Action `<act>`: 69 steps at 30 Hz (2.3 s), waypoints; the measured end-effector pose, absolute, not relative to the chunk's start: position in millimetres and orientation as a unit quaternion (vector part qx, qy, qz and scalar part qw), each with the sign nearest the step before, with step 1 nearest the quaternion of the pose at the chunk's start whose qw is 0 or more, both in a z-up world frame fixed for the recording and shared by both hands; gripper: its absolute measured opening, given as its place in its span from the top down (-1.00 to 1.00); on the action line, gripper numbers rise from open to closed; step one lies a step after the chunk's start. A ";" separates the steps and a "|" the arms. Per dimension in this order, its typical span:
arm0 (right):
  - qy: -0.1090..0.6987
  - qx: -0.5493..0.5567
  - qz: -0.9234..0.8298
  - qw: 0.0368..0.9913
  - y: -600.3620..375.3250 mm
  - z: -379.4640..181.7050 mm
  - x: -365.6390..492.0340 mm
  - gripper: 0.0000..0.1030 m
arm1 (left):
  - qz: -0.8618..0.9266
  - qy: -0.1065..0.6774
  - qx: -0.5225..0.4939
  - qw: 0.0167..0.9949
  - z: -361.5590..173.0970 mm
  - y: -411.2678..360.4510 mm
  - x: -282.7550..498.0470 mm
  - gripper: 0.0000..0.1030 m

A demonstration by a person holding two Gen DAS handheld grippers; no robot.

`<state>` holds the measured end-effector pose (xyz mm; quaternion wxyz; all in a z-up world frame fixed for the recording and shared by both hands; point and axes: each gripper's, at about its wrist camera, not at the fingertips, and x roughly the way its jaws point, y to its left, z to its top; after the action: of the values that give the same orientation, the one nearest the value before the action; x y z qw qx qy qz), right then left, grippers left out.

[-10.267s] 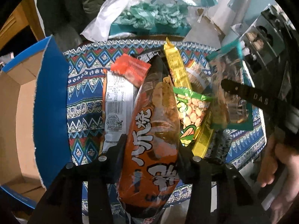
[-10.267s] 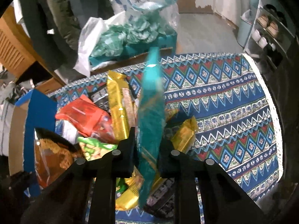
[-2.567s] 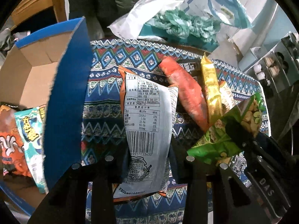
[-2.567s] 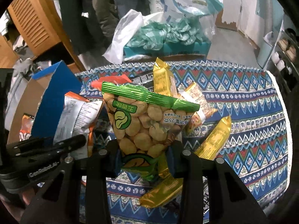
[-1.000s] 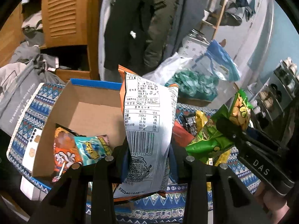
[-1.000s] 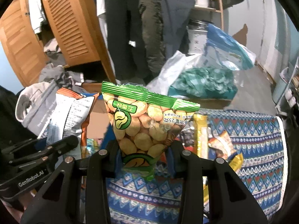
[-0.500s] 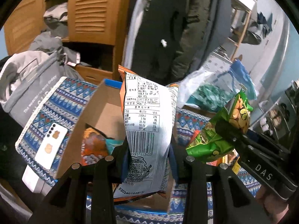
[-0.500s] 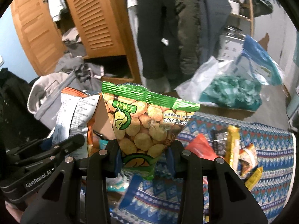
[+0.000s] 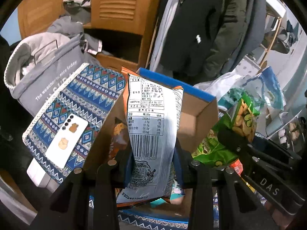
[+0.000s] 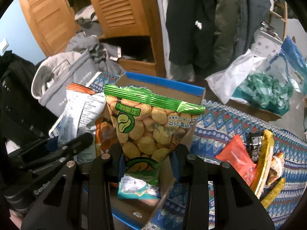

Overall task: Organize snacks
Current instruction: 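Carry both bags to the box while the right tool releases the peanut bag inside, then open the left tool to drop the white bag into the box, then move both tools back from the box toward the yellow bars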

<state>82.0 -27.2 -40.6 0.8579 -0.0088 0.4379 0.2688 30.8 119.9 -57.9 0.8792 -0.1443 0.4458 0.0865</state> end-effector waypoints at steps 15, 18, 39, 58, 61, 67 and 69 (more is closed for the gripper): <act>0.444 -0.017 0.246 0.861 -26.7 -46.1 85.8 -0.38 | 0.110 0.461 -0.167 0.864 -73.0 130.4 33.1 -0.22; 0.438 -0.013 0.239 0.866 -31.9 -42.1 85.9 -0.38 | 0.110 0.458 -0.165 0.867 -68.7 129.0 32.1 -0.34; 0.441 0.019 0.187 0.877 -97.9 -38.6 80.1 -0.38 | 0.065 0.460 -0.165 0.870 -55.4 89.5 32.2 -0.43; 0.458 0.054 0.104 0.881 -202.0 -55.7 67.4 -0.38 | 0.008 0.480 -0.120 0.869 -57.5 9.8 38.1 -0.43; 0.462 0.066 0.088 0.880 -224.2 -61.2 65.4 -0.38 | -0.002 0.486 -0.109 0.867 -60.0 -7.0 40.1 -0.43; 0.470 0.093 0.054 0.876 -268.2 -73.1 61.4 -0.38 | -0.019 0.503 -0.093 0.859 -68.0 -37.3 44.1 -0.43; 0.473 0.102 0.042 0.874 -282.3 -78.0 60.8 -0.38 | -0.023 0.507 -0.086 0.857 -71.2 -47.8 45.2 -0.43</act>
<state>60.8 -282.3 -78.0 0.8740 0.1023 0.4733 0.0420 45.2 -47.8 -71.2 0.8574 -0.0859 0.5069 -0.0229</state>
